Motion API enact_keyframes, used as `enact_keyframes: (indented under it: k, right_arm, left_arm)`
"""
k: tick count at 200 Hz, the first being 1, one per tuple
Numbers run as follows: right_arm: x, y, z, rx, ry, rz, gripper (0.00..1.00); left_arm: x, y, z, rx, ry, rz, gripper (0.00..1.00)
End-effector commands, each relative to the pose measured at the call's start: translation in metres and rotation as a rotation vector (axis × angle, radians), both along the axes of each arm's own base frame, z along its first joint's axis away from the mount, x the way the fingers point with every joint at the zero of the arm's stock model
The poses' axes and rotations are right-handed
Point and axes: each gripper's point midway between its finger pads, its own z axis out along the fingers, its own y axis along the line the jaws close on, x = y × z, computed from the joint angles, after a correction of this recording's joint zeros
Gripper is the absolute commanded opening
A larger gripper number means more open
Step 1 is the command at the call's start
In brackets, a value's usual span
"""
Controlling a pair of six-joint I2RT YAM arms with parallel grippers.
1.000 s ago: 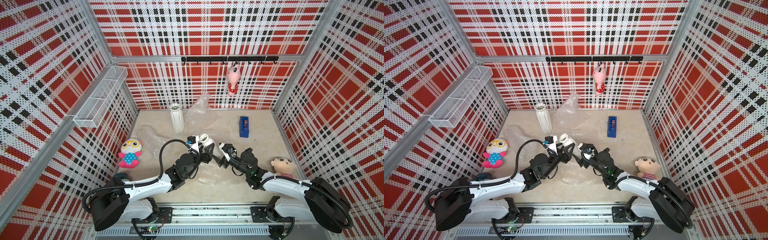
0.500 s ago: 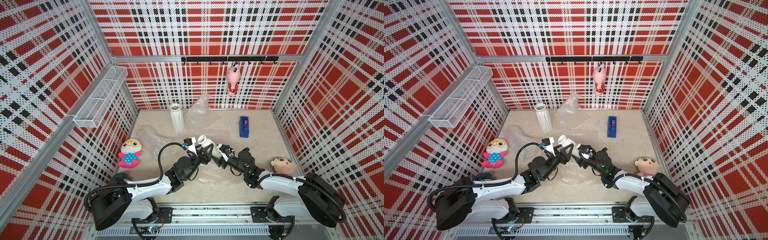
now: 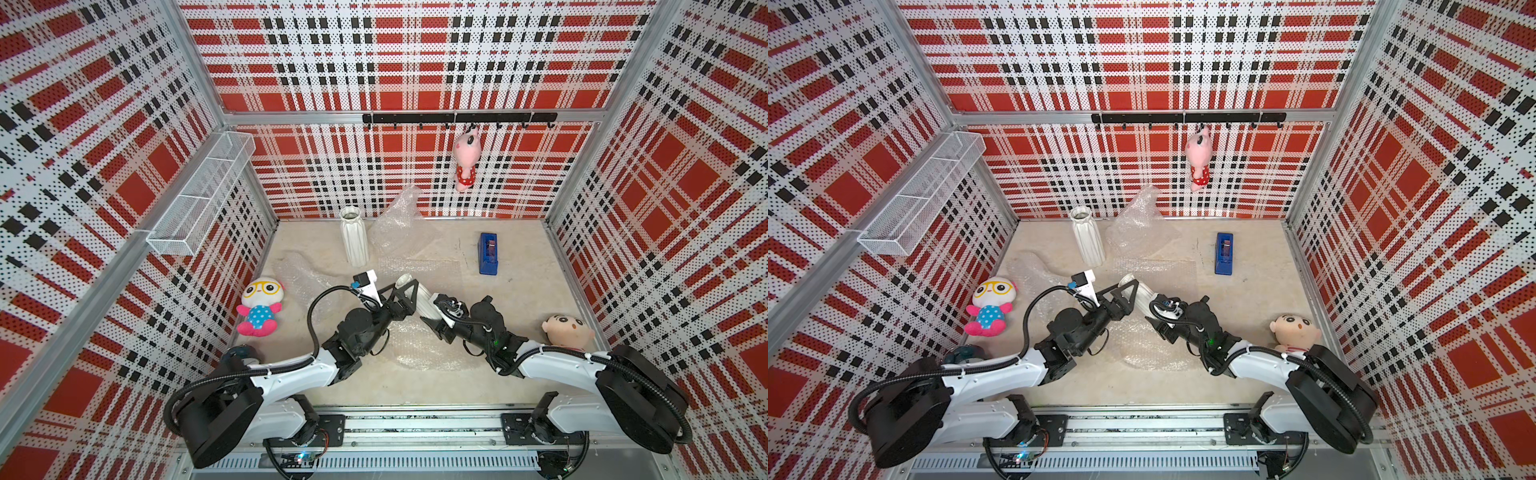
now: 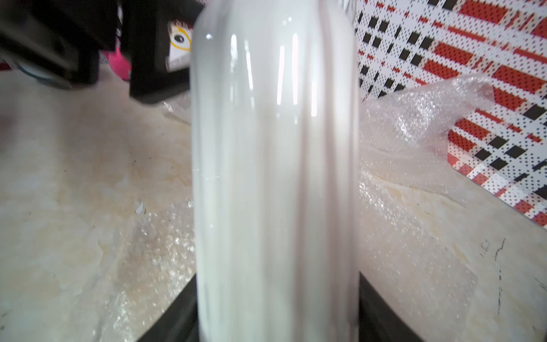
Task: Wrap vases in bubble wrap
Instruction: Place the vase in bubble wrap.
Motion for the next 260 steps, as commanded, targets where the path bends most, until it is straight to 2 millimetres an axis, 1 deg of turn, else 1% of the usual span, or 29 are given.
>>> enact_keyframes:
  k: [1, 8, 21, 27, 48, 58, 69, 76, 96, 106, 115, 125, 137, 152, 167, 194, 215, 231, 241, 260]
  right_arm:
    - [0.006, -0.002, 0.022, -0.073, -0.059, 0.007, 0.51]
    - [0.005, -0.001, 0.018, -0.107, -0.038, 0.026, 0.52]
    - [-0.003, 0.000, 0.005, -0.195, 0.031, 0.096, 0.52]
    - [-0.005, -0.001, 0.003, -0.224, 0.050, 0.109, 0.52]
    - [-0.013, -0.003, -0.006, -0.313, 0.095, 0.162, 0.53]
    - [-0.017, -0.007, -0.012, -0.361, 0.118, 0.184, 0.53]
    - [-0.023, -0.011, -0.019, -0.406, 0.135, 0.209, 0.53]
    - [-0.023, -0.013, -0.020, -0.423, 0.144, 0.206, 0.52]
    - [-0.029, -0.012, -0.027, -0.444, 0.187, 0.242, 0.50]
    - [-0.032, -0.012, -0.036, -0.462, 0.212, 0.257, 0.49]
    - [-0.033, -0.013, -0.042, -0.481, 0.223, 0.261, 0.49]
    - [-0.033, -0.015, -0.050, -0.505, 0.233, 0.262, 0.49]
    - [-0.035, -0.016, -0.058, -0.536, 0.247, 0.267, 0.49]
    - [-0.036, -0.016, -0.064, -0.557, 0.253, 0.273, 0.49]
    - [-0.037, -0.017, -0.068, -0.575, 0.252, 0.277, 0.49]
    - [-0.039, -0.019, -0.076, -0.606, 0.258, 0.292, 0.50]
    - [-0.041, -0.021, -0.082, -0.644, 0.261, 0.305, 0.53]
    - [-0.043, -0.021, -0.086, -0.661, 0.255, 0.312, 0.56]
    - [-0.041, -0.021, -0.087, -0.673, 0.239, 0.305, 0.59]
    - [-0.030, -0.025, -0.085, -0.689, 0.190, 0.237, 0.69]
  left_arm:
    - [0.004, 0.023, 0.002, 0.012, 0.047, 0.030, 0.98]
    - [0.007, 0.036, -0.003, 0.038, 0.069, 0.066, 0.98]
    - [0.010, 0.057, -0.009, 0.082, 0.084, 0.107, 0.98]
    - [0.012, 0.069, -0.013, 0.106, 0.100, 0.141, 0.98]
    - [0.017, 0.103, -0.029, 0.193, 0.160, 0.227, 0.98]
    - [0.019, 0.114, -0.038, 0.227, 0.188, 0.239, 0.98]
    - [0.020, 0.116, -0.045, 0.264, 0.203, 0.219, 0.98]
    - [0.020, 0.117, -0.051, 0.290, 0.217, 0.212, 0.98]
    - [0.020, 0.107, -0.065, 0.314, 0.246, 0.155, 0.98]
    - [0.019, 0.101, -0.070, 0.291, 0.252, 0.122, 1.00]
    - [0.018, 0.095, -0.076, 0.287, 0.259, 0.095, 0.98]
    - [0.018, 0.090, -0.083, 0.304, 0.273, 0.078, 0.97]
    - [0.017, 0.083, -0.092, 0.342, 0.286, 0.070, 0.98]
    - [0.014, 0.071, -0.100, 0.388, 0.294, 0.038, 0.98]
    - [0.011, 0.059, -0.105, 0.420, 0.294, 0.008, 0.96]
    - [0.007, 0.050, -0.117, 0.423, 0.313, -0.030, 0.91]
    - [0.004, 0.042, -0.123, 0.402, 0.318, -0.068, 0.85]
    - [0.002, 0.035, -0.127, 0.413, 0.323, -0.092, 0.83]
    - [0.000, 0.029, -0.131, 0.425, 0.325, -0.113, 0.83]
    - [-0.002, 0.019, -0.137, 0.449, 0.334, -0.145, 0.82]
